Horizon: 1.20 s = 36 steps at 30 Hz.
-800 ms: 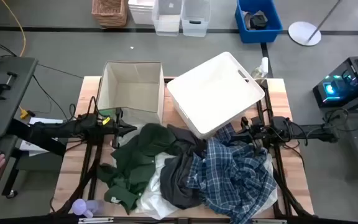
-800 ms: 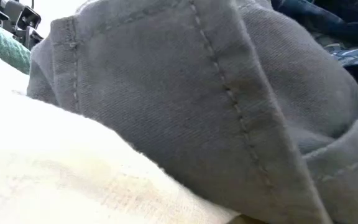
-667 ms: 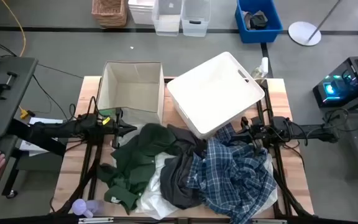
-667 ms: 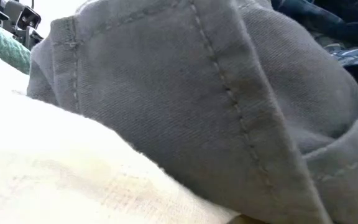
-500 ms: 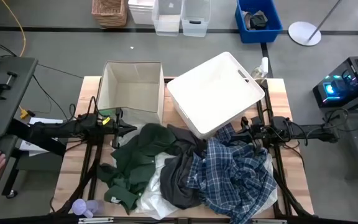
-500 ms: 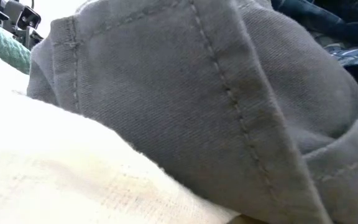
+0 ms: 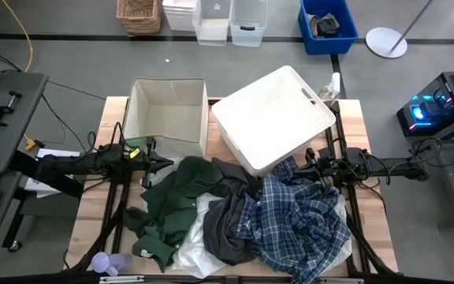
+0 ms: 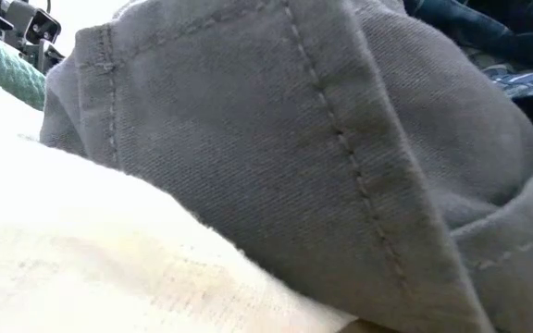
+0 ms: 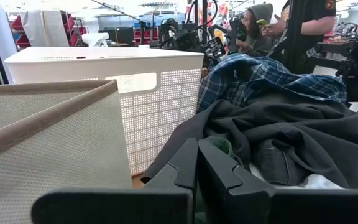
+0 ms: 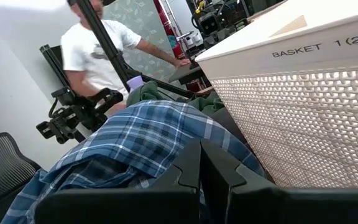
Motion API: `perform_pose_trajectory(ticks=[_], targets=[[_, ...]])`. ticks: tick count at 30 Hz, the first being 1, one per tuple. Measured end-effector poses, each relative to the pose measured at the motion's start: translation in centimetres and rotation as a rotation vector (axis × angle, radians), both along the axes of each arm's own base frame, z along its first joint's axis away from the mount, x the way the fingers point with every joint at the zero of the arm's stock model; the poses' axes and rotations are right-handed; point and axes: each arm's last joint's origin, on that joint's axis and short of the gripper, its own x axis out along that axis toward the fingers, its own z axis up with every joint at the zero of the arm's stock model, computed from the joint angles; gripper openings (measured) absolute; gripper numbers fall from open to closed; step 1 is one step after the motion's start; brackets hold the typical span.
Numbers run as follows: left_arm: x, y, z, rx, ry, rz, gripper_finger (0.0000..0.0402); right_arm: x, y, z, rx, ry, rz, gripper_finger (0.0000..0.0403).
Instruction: Sort clothes
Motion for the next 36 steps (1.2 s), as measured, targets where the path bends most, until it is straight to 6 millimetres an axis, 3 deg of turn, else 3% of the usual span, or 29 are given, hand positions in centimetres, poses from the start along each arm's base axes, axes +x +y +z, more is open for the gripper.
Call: perform_pose_trajectory(ticks=[31, 34, 36], targets=[[0.0, 0.0, 0.0, 0.0, -0.002, 0.0, 0.0, 0.0, 0.0, 0.0, 0.0, 0.0, 0.007, 0.0], [0.0, 0.0, 1.0, 0.004, -0.108, -0.003, 0.0, 0.0, 0.0, 0.0, 0.0, 0.0, 0.006, 0.0], [-0.3, -0.2, 2.7, -0.177, -0.283, -0.093, 0.0, 0.0, 0.0, 0.0, 0.0, 0.0, 0.006, 0.0]])
